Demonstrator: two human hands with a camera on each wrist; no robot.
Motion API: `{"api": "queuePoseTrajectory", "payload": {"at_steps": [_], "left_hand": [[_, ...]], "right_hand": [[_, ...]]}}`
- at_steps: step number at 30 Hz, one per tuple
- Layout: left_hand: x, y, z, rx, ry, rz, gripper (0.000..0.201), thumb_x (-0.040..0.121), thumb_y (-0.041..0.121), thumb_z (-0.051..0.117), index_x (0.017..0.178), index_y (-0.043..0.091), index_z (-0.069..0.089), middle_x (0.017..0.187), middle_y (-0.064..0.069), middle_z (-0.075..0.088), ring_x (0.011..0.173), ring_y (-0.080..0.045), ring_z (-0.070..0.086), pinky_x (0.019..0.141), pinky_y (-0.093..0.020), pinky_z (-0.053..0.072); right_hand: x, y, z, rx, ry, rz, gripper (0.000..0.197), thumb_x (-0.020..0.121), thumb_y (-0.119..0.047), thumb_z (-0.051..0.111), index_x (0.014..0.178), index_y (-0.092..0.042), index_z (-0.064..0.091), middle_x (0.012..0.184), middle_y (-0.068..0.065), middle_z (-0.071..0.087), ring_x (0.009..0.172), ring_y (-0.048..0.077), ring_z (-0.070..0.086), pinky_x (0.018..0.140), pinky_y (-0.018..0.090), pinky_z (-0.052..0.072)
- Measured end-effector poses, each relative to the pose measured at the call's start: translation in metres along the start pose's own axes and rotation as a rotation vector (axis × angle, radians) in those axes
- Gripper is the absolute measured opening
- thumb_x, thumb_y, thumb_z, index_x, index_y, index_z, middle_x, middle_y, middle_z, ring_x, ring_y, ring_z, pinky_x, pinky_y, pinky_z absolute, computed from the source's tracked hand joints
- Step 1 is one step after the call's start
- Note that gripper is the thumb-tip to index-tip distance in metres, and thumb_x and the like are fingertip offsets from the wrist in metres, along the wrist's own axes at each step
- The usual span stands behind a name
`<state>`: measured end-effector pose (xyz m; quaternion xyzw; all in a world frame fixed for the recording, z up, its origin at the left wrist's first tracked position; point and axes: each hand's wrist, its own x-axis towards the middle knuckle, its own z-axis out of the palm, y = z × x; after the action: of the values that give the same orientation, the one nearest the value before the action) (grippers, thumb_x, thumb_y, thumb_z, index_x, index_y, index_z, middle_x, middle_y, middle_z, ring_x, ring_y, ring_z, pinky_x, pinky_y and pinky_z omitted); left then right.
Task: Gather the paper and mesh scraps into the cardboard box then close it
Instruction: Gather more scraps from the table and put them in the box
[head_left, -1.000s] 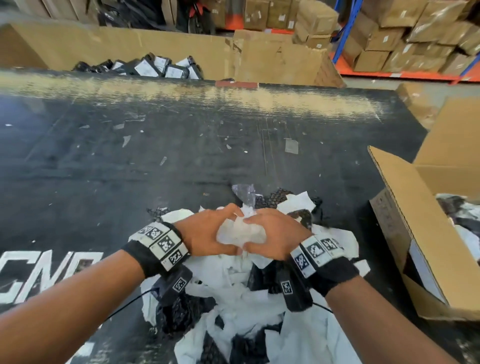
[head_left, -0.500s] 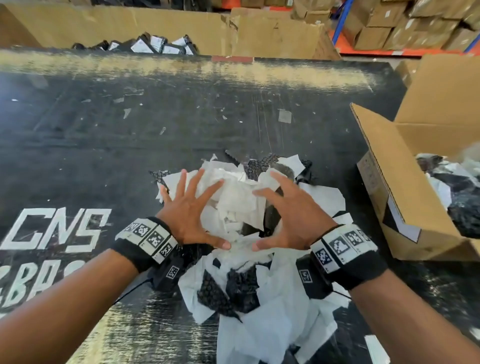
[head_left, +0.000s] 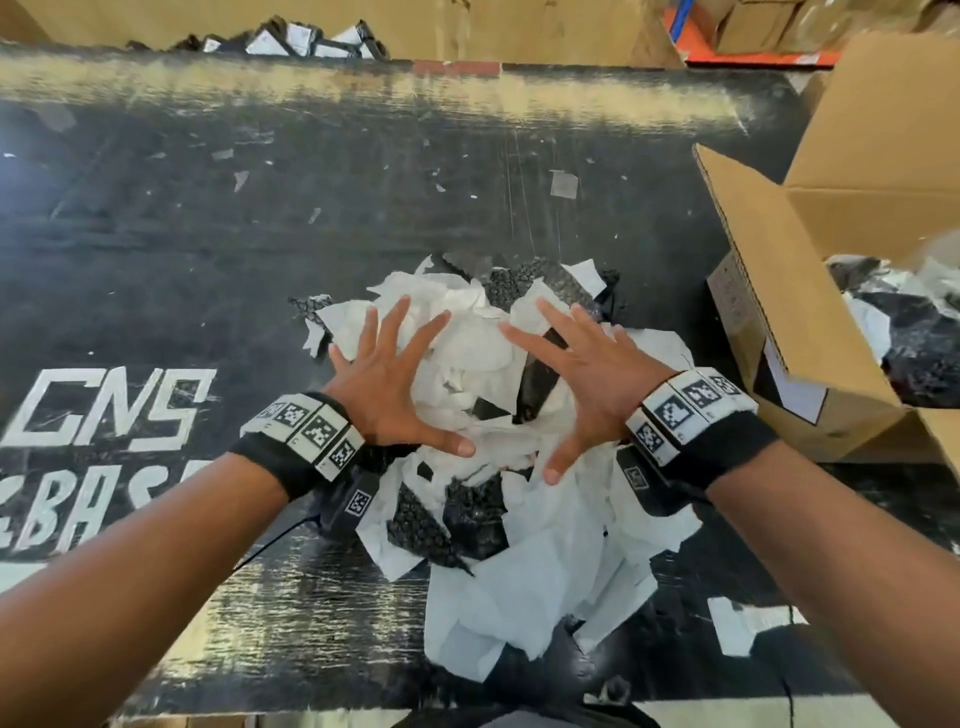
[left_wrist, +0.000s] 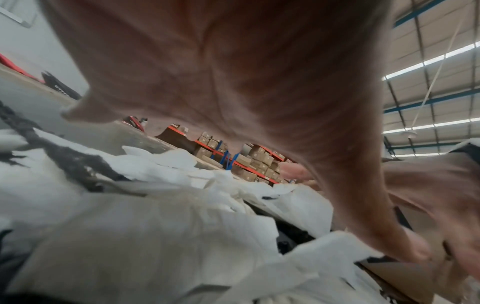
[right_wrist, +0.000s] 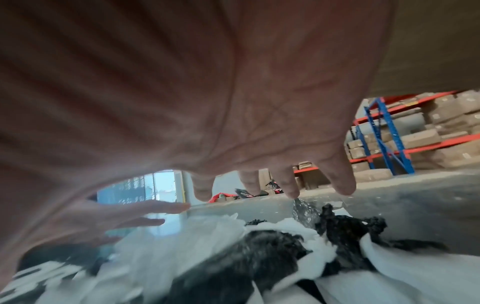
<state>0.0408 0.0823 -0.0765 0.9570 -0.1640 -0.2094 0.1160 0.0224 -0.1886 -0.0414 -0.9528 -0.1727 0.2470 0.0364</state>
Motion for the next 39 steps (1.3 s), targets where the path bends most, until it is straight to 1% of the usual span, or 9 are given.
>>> {"api": "queuePoseTrajectory", "payload": {"at_steps": [5,11,16,22,28,31,33,36,39], "left_hand": [[0.024,0.008,0.007,-0.032,0.025,-0.016,0.138,0.039,0.104,0.055,0.145,0.061,-0.023,0.161,0.010,-0.033,0.149,-0.035,-0.027,0.106,-0.083,0.000],[0.038,0.015,0.029,-0.061,-0.143,0.033,0.127,0.040,0.106,0.049,0.145,0.066,-0.010,0.166,0.011,-0.016,0.152,-0.033,-0.018,0.113,-0.076,0.007],[0.034,0.015,0.024,-0.063,-0.230,0.076,0.143,0.037,0.107,0.045,0.156,0.046,-0.004,0.167,0.011,-0.016,0.153,-0.028,-0.017,0.120,-0.066,0.009],[0.022,0.026,0.045,0.206,-0.138,0.081,0.162,0.026,0.108,0.049,0.159,0.022,0.013,0.165,-0.004,0.002,0.151,-0.040,-0.011,0.108,-0.081,0.017],[0.024,0.029,0.051,0.252,-0.100,0.040,0.152,0.038,0.105,0.049,0.157,0.013,0.022,0.164,-0.007,0.000,0.151,-0.038,-0.016,0.108,-0.080,0.018],[0.022,0.029,0.050,0.259,-0.112,0.034,0.147,0.046,0.101,0.052,0.157,0.010,0.019,0.166,-0.008,-0.008,0.151,-0.037,-0.020,0.111,-0.077,0.015],[0.022,0.028,0.050,0.257,-0.122,0.027,0.147,0.047,0.101,0.052,0.158,0.012,0.015,0.167,-0.007,-0.010,0.151,-0.035,-0.022,0.112,-0.076,0.013],[0.024,0.027,0.052,0.256,-0.133,0.027,0.146,0.047,0.101,0.050,0.159,0.016,0.010,0.167,-0.005,-0.012,0.150,-0.034,-0.024,0.113,-0.076,0.010],[0.025,0.026,0.052,0.250,-0.143,0.030,0.147,0.046,0.102,0.050,0.159,0.017,0.010,0.166,-0.004,-0.014,0.150,-0.034,-0.025,0.113,-0.076,0.008]], "right_hand": [[-0.044,-0.006,0.046,-0.045,-0.057,-0.030,0.167,0.024,-0.079,0.083,0.141,-0.056,-0.033,0.152,-0.003,-0.048,0.143,0.038,-0.035,0.109,0.079,-0.002],[-0.021,-0.027,0.085,0.062,0.197,0.035,0.158,0.041,-0.073,0.085,0.149,-0.046,-0.028,0.156,0.003,-0.043,0.147,0.043,-0.023,0.110,0.077,0.012],[0.020,-0.024,0.069,0.176,0.340,0.123,0.145,0.056,-0.065,0.082,0.149,-0.047,-0.027,0.158,0.003,-0.039,0.149,0.039,-0.020,0.113,0.073,0.011],[0.047,-0.025,0.058,0.102,0.260,0.145,0.133,0.071,-0.038,0.084,0.152,-0.043,-0.022,0.164,0.008,-0.022,0.150,0.044,-0.007,0.114,0.069,0.019],[0.026,-0.003,0.024,0.124,0.088,0.009,0.135,0.055,-0.061,0.086,0.155,-0.046,-0.004,0.166,0.000,-0.009,0.151,0.033,0.001,0.117,0.061,0.019],[0.018,0.020,0.001,0.324,0.261,0.020,0.104,0.066,-0.058,0.075,0.151,-0.051,0.016,0.166,-0.002,0.006,0.151,0.028,0.009,0.117,0.061,0.019],[0.030,0.039,-0.003,0.381,0.431,0.181,0.095,0.070,-0.062,0.069,0.151,-0.044,0.023,0.165,0.000,0.011,0.148,0.031,0.015,0.115,0.060,0.025],[0.062,0.063,0.005,0.485,0.408,0.423,0.103,0.071,-0.079,0.059,0.156,-0.040,0.016,0.167,0.005,0.003,0.151,0.034,0.010,0.118,0.058,0.021],[0.080,0.062,0.006,0.659,0.253,0.286,0.122,0.062,-0.095,0.050,0.159,-0.034,0.008,0.168,0.001,0.007,0.153,0.024,0.011,0.122,0.052,0.016]]}}
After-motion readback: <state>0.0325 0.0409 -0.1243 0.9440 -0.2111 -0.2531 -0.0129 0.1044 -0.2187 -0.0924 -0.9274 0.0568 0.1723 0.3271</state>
